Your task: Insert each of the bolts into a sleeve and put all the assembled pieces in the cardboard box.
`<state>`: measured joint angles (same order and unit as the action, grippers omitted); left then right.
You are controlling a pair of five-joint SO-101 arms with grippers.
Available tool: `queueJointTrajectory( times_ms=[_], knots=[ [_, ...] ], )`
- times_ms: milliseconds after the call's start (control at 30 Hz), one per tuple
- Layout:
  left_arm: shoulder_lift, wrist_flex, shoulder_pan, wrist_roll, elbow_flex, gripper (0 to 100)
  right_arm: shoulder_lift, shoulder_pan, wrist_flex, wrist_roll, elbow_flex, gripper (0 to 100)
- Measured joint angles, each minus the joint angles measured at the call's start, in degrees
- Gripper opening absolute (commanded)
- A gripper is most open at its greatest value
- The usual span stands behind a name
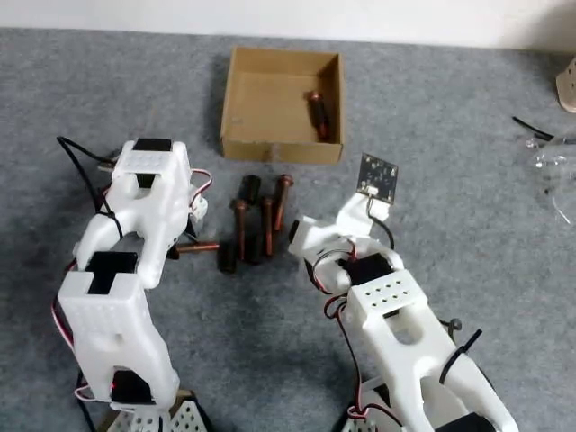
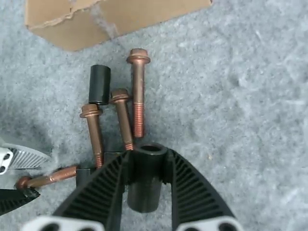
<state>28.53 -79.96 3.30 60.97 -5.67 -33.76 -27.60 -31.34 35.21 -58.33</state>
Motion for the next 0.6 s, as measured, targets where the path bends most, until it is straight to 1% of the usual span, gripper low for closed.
queueJointTrajectory(
  times_ms=[100,133,200,267,533,600],
  knots=[
    [0.0,0.3,-0.2,0.0,0.1,2,0.0,0.0,0.0,0.0,0.0,0.4],
    [0.0,0.4,-0.4,0.0,0.2,0,0.0,0.0,0.0,0.0,0.0,0.4],
    [0.3,0.5,-1.0,0.0,0.7,2,0.0,0.0,0.0,0.0,0.0,0.4],
    [0.9,0.5,-1.1,0.0,1.4,0,0.0,0.0,0.0,0.0,0.0,0.4],
    [1.1,0.4,-1.0,-0.3,2.0,1,0.0,0.0,0.0,0.0,0.0,0.4],
    [1.6,0.1,-0.9,-3.1,3.0,1,0.0,0.0,0.0,0.0,0.0,0.4]
  ],
)
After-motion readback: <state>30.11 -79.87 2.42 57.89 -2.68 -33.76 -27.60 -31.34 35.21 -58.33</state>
